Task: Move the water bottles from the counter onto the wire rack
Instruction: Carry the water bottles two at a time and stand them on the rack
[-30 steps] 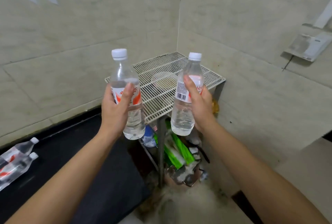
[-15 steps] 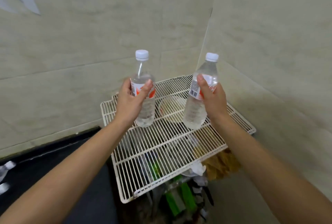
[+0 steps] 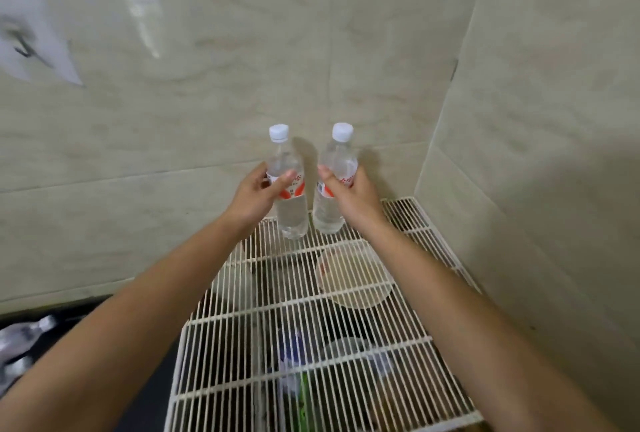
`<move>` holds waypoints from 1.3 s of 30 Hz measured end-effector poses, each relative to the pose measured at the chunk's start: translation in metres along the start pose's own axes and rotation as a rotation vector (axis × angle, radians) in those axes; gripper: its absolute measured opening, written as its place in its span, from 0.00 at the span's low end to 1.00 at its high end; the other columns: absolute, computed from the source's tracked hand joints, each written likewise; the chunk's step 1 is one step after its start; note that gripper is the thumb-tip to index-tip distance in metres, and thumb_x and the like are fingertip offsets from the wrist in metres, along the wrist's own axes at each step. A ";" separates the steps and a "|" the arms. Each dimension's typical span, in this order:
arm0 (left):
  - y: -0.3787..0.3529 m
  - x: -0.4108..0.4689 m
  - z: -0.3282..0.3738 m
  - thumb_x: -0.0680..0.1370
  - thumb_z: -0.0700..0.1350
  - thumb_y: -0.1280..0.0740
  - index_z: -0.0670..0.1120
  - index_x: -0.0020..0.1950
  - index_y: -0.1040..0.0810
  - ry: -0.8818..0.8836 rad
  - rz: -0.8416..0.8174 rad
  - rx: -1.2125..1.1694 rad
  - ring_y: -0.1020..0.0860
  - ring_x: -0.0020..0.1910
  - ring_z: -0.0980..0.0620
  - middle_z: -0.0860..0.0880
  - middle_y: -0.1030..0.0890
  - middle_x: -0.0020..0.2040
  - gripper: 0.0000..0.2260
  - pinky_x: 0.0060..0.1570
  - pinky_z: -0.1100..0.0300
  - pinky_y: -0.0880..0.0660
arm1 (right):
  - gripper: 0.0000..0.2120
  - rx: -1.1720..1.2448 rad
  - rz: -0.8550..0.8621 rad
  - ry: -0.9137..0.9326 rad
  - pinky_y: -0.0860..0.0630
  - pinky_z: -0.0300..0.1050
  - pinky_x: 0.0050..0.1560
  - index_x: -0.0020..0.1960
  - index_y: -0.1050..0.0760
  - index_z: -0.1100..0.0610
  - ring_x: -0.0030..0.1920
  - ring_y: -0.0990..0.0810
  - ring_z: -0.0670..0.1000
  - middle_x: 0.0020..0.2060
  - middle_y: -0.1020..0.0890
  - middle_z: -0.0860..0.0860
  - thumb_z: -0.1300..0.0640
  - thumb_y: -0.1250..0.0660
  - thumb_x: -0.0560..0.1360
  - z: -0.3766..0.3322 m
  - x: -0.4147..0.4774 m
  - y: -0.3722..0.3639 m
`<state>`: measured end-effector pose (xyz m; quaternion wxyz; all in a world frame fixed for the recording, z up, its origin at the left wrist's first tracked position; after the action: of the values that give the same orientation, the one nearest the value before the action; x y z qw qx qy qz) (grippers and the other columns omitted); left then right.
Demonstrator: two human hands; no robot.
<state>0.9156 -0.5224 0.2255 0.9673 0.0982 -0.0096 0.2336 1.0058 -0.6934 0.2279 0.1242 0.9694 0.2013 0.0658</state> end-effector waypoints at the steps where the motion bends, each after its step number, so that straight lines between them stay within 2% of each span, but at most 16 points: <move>1: -0.002 0.005 -0.004 0.77 0.55 0.29 0.50 0.67 0.22 -0.005 -0.008 0.008 0.18 0.59 0.46 0.49 0.16 0.59 0.20 0.64 0.46 0.23 | 0.32 -0.012 -0.029 0.003 0.25 0.47 0.59 0.69 0.28 0.50 0.60 0.21 0.48 0.62 0.20 0.46 0.33 0.29 0.72 0.004 0.006 -0.005; 3: -0.005 0.007 -0.011 0.79 0.51 0.29 0.50 0.68 0.23 -0.008 -0.014 0.026 0.19 0.61 0.46 0.49 0.16 0.60 0.18 0.62 0.49 0.22 | 0.34 -0.073 -0.104 0.002 0.25 0.48 0.60 0.70 0.31 0.50 0.62 0.22 0.49 0.64 0.21 0.46 0.33 0.29 0.72 0.013 0.013 -0.012; 6: -0.004 0.003 -0.023 0.77 0.54 0.30 0.54 0.71 0.27 0.029 -0.033 0.026 0.19 0.62 0.49 0.49 0.18 0.63 0.23 0.61 0.50 0.21 | 0.33 -0.132 -0.203 -0.018 0.25 0.51 0.61 0.72 0.33 0.50 0.65 0.22 0.52 0.66 0.22 0.48 0.37 0.28 0.73 0.030 0.020 -0.011; 8: -0.001 -0.002 -0.039 0.78 0.50 0.28 0.55 0.73 0.30 0.090 -0.065 0.069 0.21 0.64 0.50 0.50 0.20 0.66 0.24 0.64 0.50 0.24 | 0.36 -0.216 -0.290 -0.060 0.26 0.54 0.66 0.74 0.34 0.51 0.68 0.24 0.53 0.70 0.24 0.49 0.41 0.25 0.73 0.045 0.022 -0.009; 10: -0.002 -0.008 -0.058 0.78 0.46 0.27 0.53 0.75 0.32 0.157 -0.078 0.136 0.22 0.65 0.50 0.51 0.22 0.67 0.27 0.64 0.49 0.24 | 0.36 -0.307 -0.352 -0.066 0.25 0.52 0.66 0.74 0.34 0.52 0.67 0.23 0.52 0.69 0.24 0.49 0.46 0.23 0.72 0.062 0.021 -0.008; 13: -0.010 -0.018 -0.086 0.79 0.47 0.29 0.50 0.76 0.32 0.216 -0.054 0.219 0.20 0.62 0.52 0.51 0.21 0.67 0.26 0.58 0.56 0.20 | 0.34 -0.314 -0.329 -0.048 0.23 0.55 0.66 0.74 0.32 0.51 0.66 0.21 0.50 0.68 0.21 0.49 0.49 0.23 0.72 0.082 0.018 -0.011; 16: -0.019 -0.022 -0.097 0.81 0.52 0.35 0.56 0.77 0.34 0.191 0.038 0.278 0.20 0.63 0.53 0.53 0.23 0.70 0.24 0.63 0.48 0.22 | 0.32 -0.348 -0.302 -0.030 0.23 0.53 0.66 0.75 0.31 0.51 0.65 0.20 0.51 0.67 0.20 0.49 0.47 0.25 0.74 0.086 0.020 -0.016; 18: -0.025 -0.025 -0.099 0.83 0.53 0.37 0.57 0.78 0.36 0.163 0.072 0.288 0.22 0.66 0.52 0.55 0.24 0.72 0.24 0.66 0.47 0.25 | 0.32 -0.397 -0.286 -0.016 0.22 0.55 0.65 0.75 0.32 0.48 0.64 0.19 0.51 0.67 0.20 0.48 0.45 0.27 0.75 0.089 0.020 -0.021; 23: -0.022 -0.022 -0.108 0.82 0.60 0.41 0.65 0.77 0.38 0.165 0.061 0.341 0.22 0.65 0.52 0.55 0.23 0.70 0.23 0.65 0.42 0.24 | 0.33 -0.448 -0.253 -0.031 0.23 0.58 0.65 0.78 0.36 0.45 0.65 0.20 0.52 0.68 0.21 0.47 0.41 0.31 0.76 0.094 0.017 -0.029; 26: -0.018 -0.021 -0.106 0.81 0.61 0.41 0.66 0.77 0.41 0.192 0.015 0.353 0.22 0.65 0.49 0.54 0.25 0.72 0.24 0.63 0.40 0.23 | 0.36 -0.433 -0.265 -0.022 0.27 0.58 0.70 0.81 0.43 0.46 0.70 0.25 0.53 0.72 0.25 0.48 0.43 0.31 0.77 0.091 0.010 -0.032; 29: -0.015 -0.027 -0.084 0.83 0.56 0.39 0.58 0.82 0.45 0.195 -0.021 0.354 0.27 0.70 0.49 0.52 0.31 0.77 0.29 0.67 0.47 0.27 | 0.45 -0.465 -0.227 0.005 0.42 0.54 0.77 0.83 0.58 0.49 0.80 0.41 0.55 0.82 0.43 0.51 0.47 0.31 0.79 0.089 -0.002 -0.031; 31: -0.002 -0.036 -0.071 0.83 0.57 0.41 0.52 0.83 0.46 0.158 0.056 0.472 0.35 0.77 0.48 0.49 0.37 0.80 0.30 0.74 0.48 0.35 | 0.43 -0.563 -0.154 0.083 0.52 0.48 0.76 0.82 0.64 0.50 0.82 0.51 0.55 0.83 0.55 0.52 0.44 0.36 0.81 0.082 -0.015 -0.025; 33: 0.017 -0.057 -0.057 0.83 0.60 0.44 0.49 0.82 0.43 0.040 0.187 0.654 0.41 0.80 0.47 0.47 0.39 0.81 0.30 0.78 0.48 0.42 | 0.40 -0.633 -0.109 0.231 0.56 0.49 0.75 0.81 0.67 0.47 0.82 0.54 0.55 0.82 0.61 0.52 0.40 0.42 0.83 0.070 -0.027 -0.021; 36: 0.050 -0.101 -0.039 0.84 0.59 0.46 0.48 0.82 0.41 -0.037 0.368 0.821 0.43 0.81 0.45 0.44 0.41 0.82 0.28 0.78 0.47 0.45 | 0.38 -0.650 -0.043 0.475 0.50 0.60 0.79 0.82 0.62 0.48 0.81 0.51 0.59 0.82 0.59 0.54 0.37 0.46 0.81 0.048 -0.032 -0.029; 38: 0.074 -0.135 -0.035 0.85 0.59 0.48 0.46 0.81 0.39 -0.062 0.487 0.985 0.41 0.80 0.40 0.41 0.41 0.81 0.27 0.76 0.42 0.42 | 0.38 -0.631 -0.016 0.617 0.46 0.64 0.79 0.82 0.55 0.54 0.81 0.49 0.61 0.81 0.55 0.57 0.38 0.45 0.81 0.036 -0.033 -0.048; 39: 0.085 -0.154 -0.034 0.84 0.59 0.48 0.45 0.80 0.37 -0.060 0.531 1.051 0.39 0.78 0.37 0.39 0.39 0.80 0.28 0.74 0.40 0.39 | 0.38 -0.612 -0.024 0.673 0.47 0.64 0.79 0.82 0.53 0.56 0.81 0.50 0.61 0.81 0.53 0.59 0.39 0.44 0.81 0.030 -0.037 -0.061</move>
<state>0.7394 -0.5112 0.1985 0.6966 0.5654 0.0559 0.4382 0.9545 -0.6607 0.1804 0.3333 0.8103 0.2129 0.4324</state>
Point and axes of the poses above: each hand's wrist, its own x-axis towards the middle knuckle, its own y-axis out of the back of the hand, z = x × y, the point moved 1 cm from there along x, towards the middle knuckle
